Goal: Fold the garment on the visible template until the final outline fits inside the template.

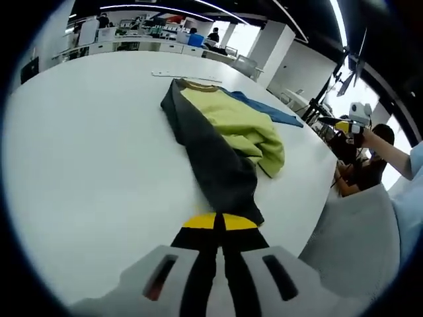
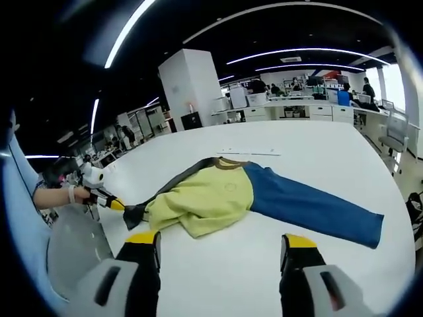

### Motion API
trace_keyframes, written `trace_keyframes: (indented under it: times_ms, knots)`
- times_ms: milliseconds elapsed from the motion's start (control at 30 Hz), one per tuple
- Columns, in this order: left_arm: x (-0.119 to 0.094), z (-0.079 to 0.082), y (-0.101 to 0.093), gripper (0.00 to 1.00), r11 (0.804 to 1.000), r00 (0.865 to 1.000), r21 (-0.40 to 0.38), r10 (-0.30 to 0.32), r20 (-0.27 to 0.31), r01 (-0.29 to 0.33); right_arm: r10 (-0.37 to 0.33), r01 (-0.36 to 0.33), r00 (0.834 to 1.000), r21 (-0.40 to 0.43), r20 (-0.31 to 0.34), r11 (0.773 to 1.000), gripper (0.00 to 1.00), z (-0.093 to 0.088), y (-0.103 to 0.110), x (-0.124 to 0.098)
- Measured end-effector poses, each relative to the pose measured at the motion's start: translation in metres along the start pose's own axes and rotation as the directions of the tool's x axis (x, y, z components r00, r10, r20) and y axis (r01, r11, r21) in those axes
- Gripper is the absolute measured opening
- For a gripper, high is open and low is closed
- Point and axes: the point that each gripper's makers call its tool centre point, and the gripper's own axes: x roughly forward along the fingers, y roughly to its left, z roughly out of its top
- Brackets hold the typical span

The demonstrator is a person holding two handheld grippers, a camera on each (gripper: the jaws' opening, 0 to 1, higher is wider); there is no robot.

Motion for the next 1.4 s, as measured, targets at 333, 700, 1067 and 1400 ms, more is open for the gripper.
trace_keyframes:
  times_ms: [333,700,1067,1400]
  knots:
    - [-0.053,0.041,0.041,0.0,0.997,0.996,-0.021,0.079,0.03,-0.078,-0.001,0.0,1.0,0.016,0.02,1.0,0.76,0.009,-0.002,0.005]
    - [-0.067,0.083,0.098,0.0,0.994,0.994,0.03,0.108,-0.01,-0.108,-0.043,0.042,0.999,0.033,0.019,0.999,0.75,0.021,0.01,0.013]
    - [-0.059,0.103,0.156,0.0,0.993,0.993,0.064,0.107,-0.053,-0.103,-0.112,0.113,0.994,0.039,-0.011,0.993,0.75,0.026,0.018,0.018]
    - [-0.058,0.117,0.22,0.0,0.991,0.989,0.048,0.131,-0.073,-0.128,-0.155,0.156,0.988,0.066,-0.026,0.985,0.75,0.029,0.018,0.03]
